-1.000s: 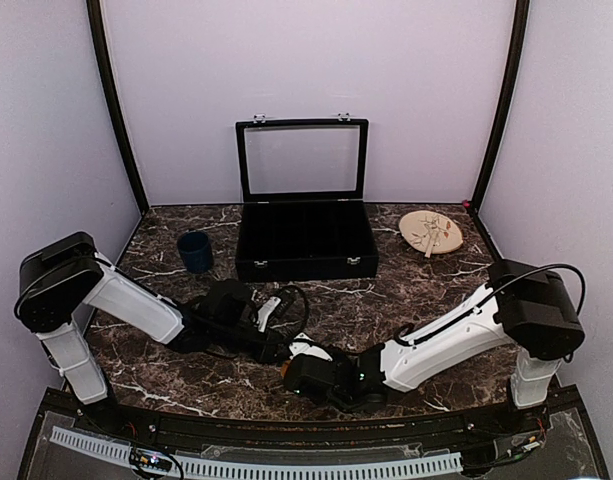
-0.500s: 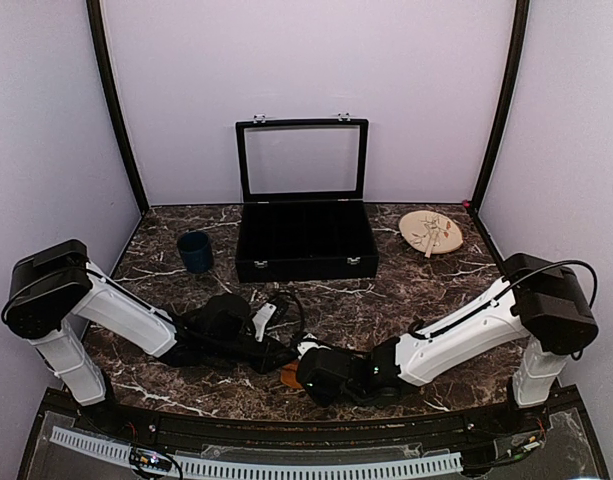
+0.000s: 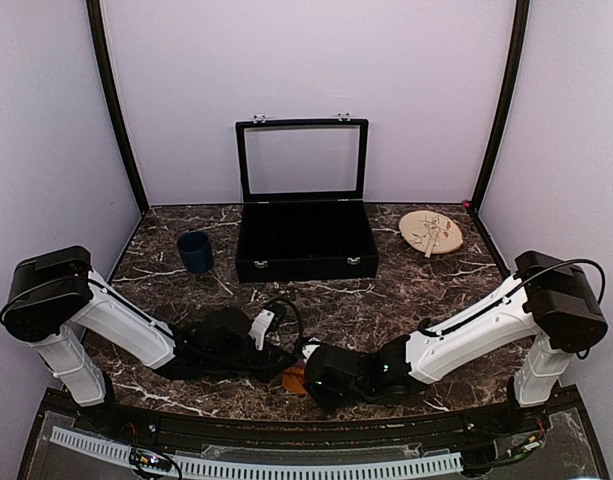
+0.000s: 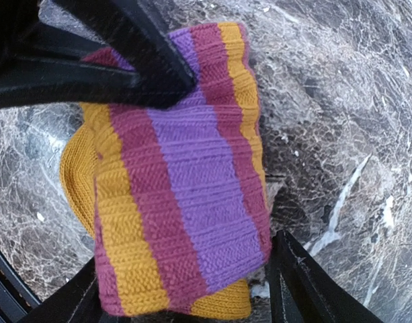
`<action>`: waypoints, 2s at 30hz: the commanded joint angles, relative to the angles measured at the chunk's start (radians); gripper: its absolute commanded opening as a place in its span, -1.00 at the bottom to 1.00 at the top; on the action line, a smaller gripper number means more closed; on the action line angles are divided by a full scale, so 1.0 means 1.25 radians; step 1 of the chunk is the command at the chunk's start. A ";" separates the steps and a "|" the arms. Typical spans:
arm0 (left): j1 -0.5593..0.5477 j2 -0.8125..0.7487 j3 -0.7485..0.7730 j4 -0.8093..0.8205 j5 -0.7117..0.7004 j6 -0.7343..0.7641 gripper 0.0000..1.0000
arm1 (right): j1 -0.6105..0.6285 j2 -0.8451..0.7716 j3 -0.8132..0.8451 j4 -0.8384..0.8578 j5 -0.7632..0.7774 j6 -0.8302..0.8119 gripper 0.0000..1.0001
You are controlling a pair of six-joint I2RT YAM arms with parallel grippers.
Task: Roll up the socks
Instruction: Roll the sock at the center of the board.
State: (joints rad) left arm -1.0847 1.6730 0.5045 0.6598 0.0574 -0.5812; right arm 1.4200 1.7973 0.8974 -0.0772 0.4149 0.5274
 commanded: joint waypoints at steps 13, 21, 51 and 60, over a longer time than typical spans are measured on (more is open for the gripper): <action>-0.074 0.006 -0.003 -0.009 -0.128 0.002 -1.00 | -0.013 -0.213 -0.125 0.003 -0.034 0.070 0.32; -0.100 0.004 0.003 -0.013 -0.171 0.022 -1.00 | -0.052 -0.260 -0.145 0.039 -0.108 0.077 0.38; -0.209 -0.007 0.012 -0.006 -0.323 0.131 -1.00 | -0.229 -0.104 -0.151 0.207 -0.539 0.101 0.38; -0.217 0.000 0.017 -0.003 -0.336 0.138 -1.00 | -0.225 -0.066 -0.131 0.168 -0.554 0.074 0.38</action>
State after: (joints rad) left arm -1.3460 1.6756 0.5072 0.6785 -0.3405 -0.4274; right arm 1.1389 1.6787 0.7227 0.1608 -0.2588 0.6353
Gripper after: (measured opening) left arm 0.022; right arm 0.689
